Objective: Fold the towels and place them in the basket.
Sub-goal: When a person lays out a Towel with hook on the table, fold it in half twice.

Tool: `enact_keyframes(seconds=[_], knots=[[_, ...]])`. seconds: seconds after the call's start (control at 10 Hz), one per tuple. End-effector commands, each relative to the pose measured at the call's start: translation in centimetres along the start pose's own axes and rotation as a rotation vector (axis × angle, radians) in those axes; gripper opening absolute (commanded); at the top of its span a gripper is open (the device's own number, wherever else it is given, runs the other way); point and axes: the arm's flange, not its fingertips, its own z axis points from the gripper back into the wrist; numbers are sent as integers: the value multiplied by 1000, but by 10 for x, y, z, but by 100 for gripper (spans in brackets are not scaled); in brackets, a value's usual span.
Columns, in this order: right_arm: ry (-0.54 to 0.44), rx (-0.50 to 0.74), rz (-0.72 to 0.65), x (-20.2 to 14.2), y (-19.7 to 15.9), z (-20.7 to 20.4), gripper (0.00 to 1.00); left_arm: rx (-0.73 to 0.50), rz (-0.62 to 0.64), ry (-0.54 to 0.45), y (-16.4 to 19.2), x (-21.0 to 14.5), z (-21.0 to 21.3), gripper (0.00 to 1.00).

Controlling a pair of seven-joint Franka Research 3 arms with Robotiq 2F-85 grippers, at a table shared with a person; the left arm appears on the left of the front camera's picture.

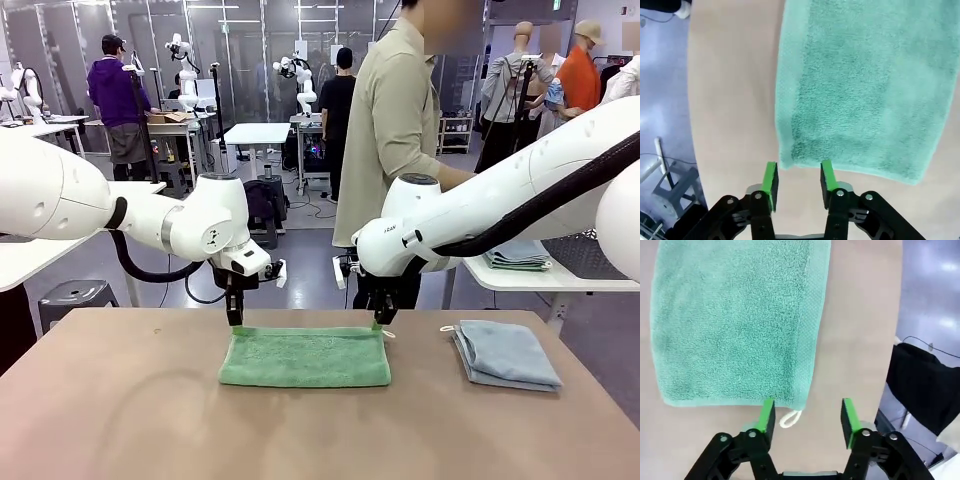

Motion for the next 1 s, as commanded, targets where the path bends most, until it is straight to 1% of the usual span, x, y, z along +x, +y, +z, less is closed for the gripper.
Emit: enact_keyframes(seconds=[0.0, 0.1, 0.2, 0.3, 0.4, 0.5, 0.6, 0.7, 0.8, 0.9], knots=[[-8, 6, -24, 3, 19, 21, 82, 35, 1, -22, -17, -19, 15, 63], [-40, 35, -64, 11, 34, 49, 82, -24, -83, -114, -28, -30, 40, 90], [-59, 65, -114, 20, 50, 78, 82, -42, -112, -153, -42, -42, 66, 90], [-87, 81, -178, 29, 67, 104, 82, -45, -113, -185, -54, -56, 90, 90], [-83, 57, -274, 40, 82, 127, 82, -46, -119, -219, -65, -69, 108, 90], [-97, -17, -462, 49, 95, 151, 82, -43, -134, -259, -75, -82, 123, 90], [-113, -47, -593, 51, 106, 167, 82, -40, -155, -308, -83, -95, 133, 90], [-123, -72, -748, 46, 116, 176, 82, -29, -165, -355, -88, -110, 139, 90], [-117, -21, -890, 32, 124, 179, 82, -22, -149, -388, -90, -125, 139, 90], [-110, 76, -1078, 11, 128, 172, 82, -11, -137, -421, -92, -136, 134, 90]])
